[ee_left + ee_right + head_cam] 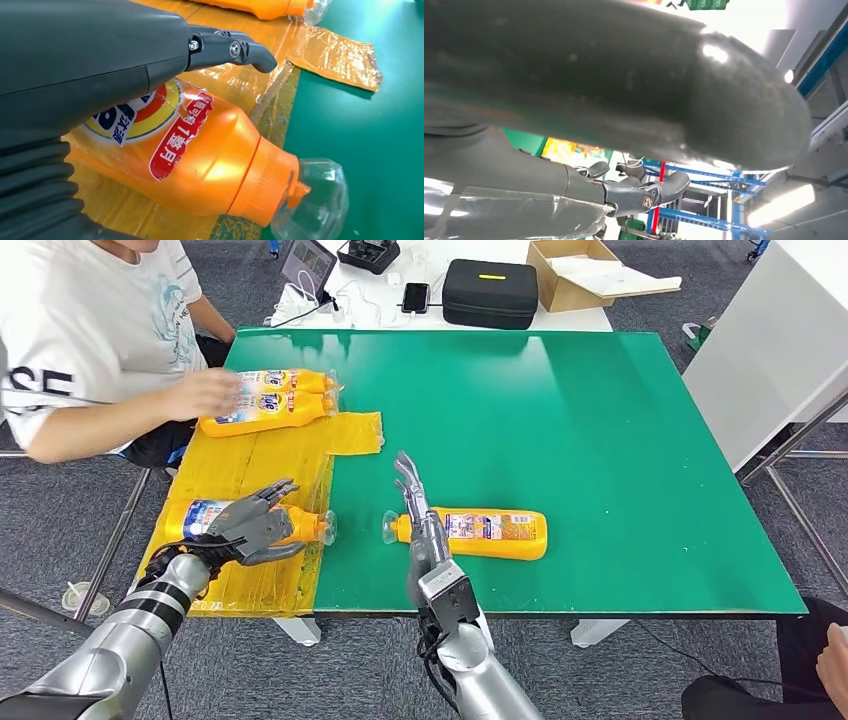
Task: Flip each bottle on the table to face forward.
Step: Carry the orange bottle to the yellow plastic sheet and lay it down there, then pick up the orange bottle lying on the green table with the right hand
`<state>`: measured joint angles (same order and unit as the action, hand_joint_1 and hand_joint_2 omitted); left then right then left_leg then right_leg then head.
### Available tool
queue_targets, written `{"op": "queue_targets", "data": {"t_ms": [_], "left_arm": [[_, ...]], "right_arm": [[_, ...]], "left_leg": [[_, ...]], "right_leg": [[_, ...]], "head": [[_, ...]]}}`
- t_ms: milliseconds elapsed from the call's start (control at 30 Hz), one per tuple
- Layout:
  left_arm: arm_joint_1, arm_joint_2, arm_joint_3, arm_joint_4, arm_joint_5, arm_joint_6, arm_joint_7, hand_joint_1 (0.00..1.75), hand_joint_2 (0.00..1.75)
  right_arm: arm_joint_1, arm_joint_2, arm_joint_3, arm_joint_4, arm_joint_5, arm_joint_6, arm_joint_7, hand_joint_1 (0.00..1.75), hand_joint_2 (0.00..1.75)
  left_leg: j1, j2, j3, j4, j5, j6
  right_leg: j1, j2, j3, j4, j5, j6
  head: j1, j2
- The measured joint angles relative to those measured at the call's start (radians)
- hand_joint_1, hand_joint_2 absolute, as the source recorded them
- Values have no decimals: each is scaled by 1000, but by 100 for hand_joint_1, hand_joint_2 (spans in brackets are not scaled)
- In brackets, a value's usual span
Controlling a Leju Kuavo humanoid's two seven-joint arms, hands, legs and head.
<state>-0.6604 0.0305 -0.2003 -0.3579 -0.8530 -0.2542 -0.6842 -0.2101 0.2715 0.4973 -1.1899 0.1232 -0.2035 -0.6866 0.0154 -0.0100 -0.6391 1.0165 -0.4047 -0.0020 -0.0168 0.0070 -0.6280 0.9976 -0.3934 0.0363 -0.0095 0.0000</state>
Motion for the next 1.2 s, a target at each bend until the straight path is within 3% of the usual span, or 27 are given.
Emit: {"op": "queue_targets", "data": {"t_ms": [33,67,200,267,500,633,733,800,1033,1200], "left_arm": [[8,0,8,-11,50,-15,-7,0,131],[20,0,16,-31,119,-25,-12,0,175],[109,-31,80,-157,504,106,-17,0,175],[130,-52,120,-198,571,164,-18,0,175],[157,-77,183,-268,604,203,-18,0,175],[187,-97,229,-354,677,348,-18,0,175],[214,-106,260,-442,688,438,-18,0,175],[237,-108,268,-493,686,457,-18,0,175],[268,-112,274,-543,670,476,-18,0,175],[271,-113,273,-541,666,480,-18,0,175]], "right_arm": [[-4,0,-1,6,11,-7,13,0,175],[-9,-1,-1,14,30,-17,32,0,175],[-48,-25,-3,70,198,-102,178,0,175],[-66,-41,-9,91,241,-121,209,0,175],[-88,-65,-20,126,286,-131,243,0,175],[-108,-91,-31,141,422,-163,380,0,175],[-151,-143,-49,174,546,-135,523,0,175],[-181,-178,-68,204,595,-105,566,0,175],[-237,-239,-103,285,635,25,620,0,175],[-246,-257,-107,325,632,53,636,0,175]], "left_leg": [[0,0,0,0,0,0],[0,0,1,0,0,0],[0,0,-2,0,1,0],[0,-1,-3,1,1,1],[0,0,-5,1,1,0],[0,1,-5,1,1,0],[0,0,-6,1,1,1],[-1,-1,-6,1,1,1],[-1,0,-6,1,1,1],[0,0,-6,1,1,1]], "right_leg": [[0,0,0,0,0,0],[0,0,0,0,0,0],[0,0,-3,0,0,0],[0,0,-3,0,0,0],[0,-1,-5,0,0,0],[0,0,-6,0,0,0],[0,0,-6,0,1,0],[-1,-1,-5,0,1,1],[0,-1,-6,0,1,1],[0,-1,-6,0,1,1]], "head": [[0,0],[0,0],[0,0],[0,0],[0,0],[0,0],[0,0],[0,0],[0,0],[0,0]]}}
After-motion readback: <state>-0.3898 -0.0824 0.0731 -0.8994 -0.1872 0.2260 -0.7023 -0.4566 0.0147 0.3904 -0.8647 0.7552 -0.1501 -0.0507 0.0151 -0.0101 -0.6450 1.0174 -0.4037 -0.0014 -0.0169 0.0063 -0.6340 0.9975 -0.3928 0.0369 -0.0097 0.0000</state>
